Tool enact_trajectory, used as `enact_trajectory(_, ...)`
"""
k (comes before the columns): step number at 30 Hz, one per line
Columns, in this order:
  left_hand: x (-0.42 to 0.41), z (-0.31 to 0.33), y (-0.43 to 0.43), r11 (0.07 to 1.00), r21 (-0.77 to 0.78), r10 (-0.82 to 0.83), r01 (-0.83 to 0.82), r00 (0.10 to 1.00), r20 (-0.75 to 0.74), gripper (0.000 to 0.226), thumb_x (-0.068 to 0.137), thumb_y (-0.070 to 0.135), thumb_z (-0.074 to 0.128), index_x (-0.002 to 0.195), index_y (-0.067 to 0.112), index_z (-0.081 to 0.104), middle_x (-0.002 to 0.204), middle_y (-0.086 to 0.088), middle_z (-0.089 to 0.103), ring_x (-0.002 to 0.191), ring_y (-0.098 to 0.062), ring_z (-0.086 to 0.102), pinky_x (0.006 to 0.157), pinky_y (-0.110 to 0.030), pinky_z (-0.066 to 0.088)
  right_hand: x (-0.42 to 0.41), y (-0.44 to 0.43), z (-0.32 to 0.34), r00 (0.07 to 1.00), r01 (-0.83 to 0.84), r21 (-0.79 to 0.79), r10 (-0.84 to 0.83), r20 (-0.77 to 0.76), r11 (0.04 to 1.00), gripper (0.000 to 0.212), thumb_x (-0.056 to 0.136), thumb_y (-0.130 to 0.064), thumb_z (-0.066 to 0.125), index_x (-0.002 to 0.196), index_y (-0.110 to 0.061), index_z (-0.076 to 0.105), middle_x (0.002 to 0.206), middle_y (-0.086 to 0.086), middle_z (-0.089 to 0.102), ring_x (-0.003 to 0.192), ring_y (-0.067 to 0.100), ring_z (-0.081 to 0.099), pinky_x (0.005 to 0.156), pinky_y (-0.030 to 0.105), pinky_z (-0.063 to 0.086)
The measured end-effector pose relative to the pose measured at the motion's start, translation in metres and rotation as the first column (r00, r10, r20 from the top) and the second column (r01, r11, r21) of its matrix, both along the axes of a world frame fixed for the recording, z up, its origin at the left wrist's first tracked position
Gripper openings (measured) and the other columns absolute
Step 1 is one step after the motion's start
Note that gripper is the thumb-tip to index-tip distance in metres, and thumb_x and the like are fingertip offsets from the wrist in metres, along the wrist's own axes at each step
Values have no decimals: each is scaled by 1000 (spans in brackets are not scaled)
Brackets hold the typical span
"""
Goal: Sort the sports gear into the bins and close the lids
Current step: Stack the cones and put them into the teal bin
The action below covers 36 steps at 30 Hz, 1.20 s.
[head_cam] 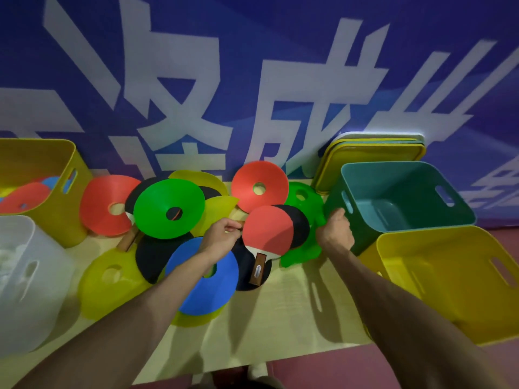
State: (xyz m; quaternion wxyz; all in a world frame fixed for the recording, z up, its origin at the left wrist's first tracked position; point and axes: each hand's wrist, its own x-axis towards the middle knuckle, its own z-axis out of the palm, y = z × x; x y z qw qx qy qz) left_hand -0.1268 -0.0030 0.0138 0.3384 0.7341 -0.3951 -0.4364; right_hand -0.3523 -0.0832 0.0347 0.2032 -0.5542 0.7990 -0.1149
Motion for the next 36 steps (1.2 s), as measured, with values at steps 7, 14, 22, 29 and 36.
enact_trajectory(7,-4,12,-10,994,-85,-66,62,996,-53,14,88,17,57,100,21,63,104,3,62,98,-15,59,81,-25,43,27,12,45,972,-196,-228,159,-173,954,39,86,-4,58,122,-8,45,119,11,54,107,29,56,84,42,48)
enact_trajectory(14,47,-4,19,999,14,47,-47,998,48,22,89,15,54,107,16,65,111,-3,65,100,-20,58,81,-26,42,82,20,45,951,-302,-315,306,-39,900,38,90,-15,59,127,-16,54,126,6,54,112,27,57,90,44,50)
enact_trajectory(22,105,-51,72,948,289,73,-130,977,200,41,88,21,57,127,8,55,128,-14,58,116,-31,55,95,-36,45,130,29,15,923,-31,-164,91,374,986,30,87,-7,47,113,-12,62,111,14,66,101,34,61,87,43,52)
enact_trajectory(29,98,-71,78,933,299,158,-200,975,159,60,81,27,72,130,1,49,130,-18,53,117,-35,52,98,-41,45,141,35,-22,804,57,0,-46,593,998,17,73,-18,54,87,-24,61,94,7,69,88,32,67,78,49,57)
enact_trajectory(36,99,-65,71,946,198,272,-257,961,-56,45,79,14,75,119,1,60,111,-10,65,96,-24,61,82,-34,49,131,41,-12,698,124,71,-137,703,990,10,89,-10,56,94,-15,63,84,4,66,72,22,67,66,40,60)
